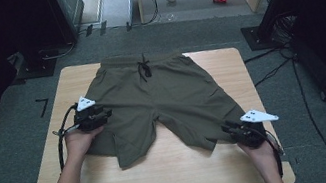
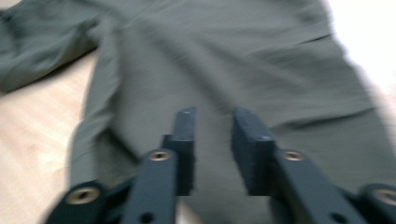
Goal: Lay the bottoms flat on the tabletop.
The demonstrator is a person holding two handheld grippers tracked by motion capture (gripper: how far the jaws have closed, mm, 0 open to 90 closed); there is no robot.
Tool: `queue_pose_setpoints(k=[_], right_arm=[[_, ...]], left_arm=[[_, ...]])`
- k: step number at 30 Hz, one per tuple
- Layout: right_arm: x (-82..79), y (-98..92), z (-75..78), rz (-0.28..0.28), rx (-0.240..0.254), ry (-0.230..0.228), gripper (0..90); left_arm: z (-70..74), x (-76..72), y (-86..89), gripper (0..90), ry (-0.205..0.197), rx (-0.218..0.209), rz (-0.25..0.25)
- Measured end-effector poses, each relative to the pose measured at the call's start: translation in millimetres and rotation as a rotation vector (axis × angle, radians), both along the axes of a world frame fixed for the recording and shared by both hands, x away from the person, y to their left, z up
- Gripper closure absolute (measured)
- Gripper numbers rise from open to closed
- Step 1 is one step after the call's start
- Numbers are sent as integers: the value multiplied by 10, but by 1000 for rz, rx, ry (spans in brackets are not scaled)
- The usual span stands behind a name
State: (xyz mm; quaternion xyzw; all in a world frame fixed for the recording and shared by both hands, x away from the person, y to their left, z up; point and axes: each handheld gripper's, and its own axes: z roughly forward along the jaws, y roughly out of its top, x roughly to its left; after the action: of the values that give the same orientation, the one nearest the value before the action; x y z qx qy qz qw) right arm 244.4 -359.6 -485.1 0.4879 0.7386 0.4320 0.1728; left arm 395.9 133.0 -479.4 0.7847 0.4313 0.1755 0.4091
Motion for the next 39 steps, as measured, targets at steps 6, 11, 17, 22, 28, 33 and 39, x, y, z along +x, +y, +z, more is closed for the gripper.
queue_pose_setpoints(k=[6,11,17,22,28,33,39], right_arm=[[-1,282,-149,155,-2,31,841],[26,474,-279,244,-63,55,808],[-25,684,-329,301,-125,49,719],[-126,849,-336,337,-126,37,616],[-143,1019,-338,389,-89,48,545],[-46,1005,-278,363,-63,26,547],[69,995,-269,332,-50,28,544]], left_arm=[[4,-104,16,564,10,1,-19],[16,-211,38,567,7,2,-42],[30,-360,41,556,-10,16,-88],[23,-374,128,549,-13,35,-66],[-10,-376,263,525,4,53,-59],[-57,-426,389,504,24,22,-82],[-140,-506,412,497,81,42,-127]])
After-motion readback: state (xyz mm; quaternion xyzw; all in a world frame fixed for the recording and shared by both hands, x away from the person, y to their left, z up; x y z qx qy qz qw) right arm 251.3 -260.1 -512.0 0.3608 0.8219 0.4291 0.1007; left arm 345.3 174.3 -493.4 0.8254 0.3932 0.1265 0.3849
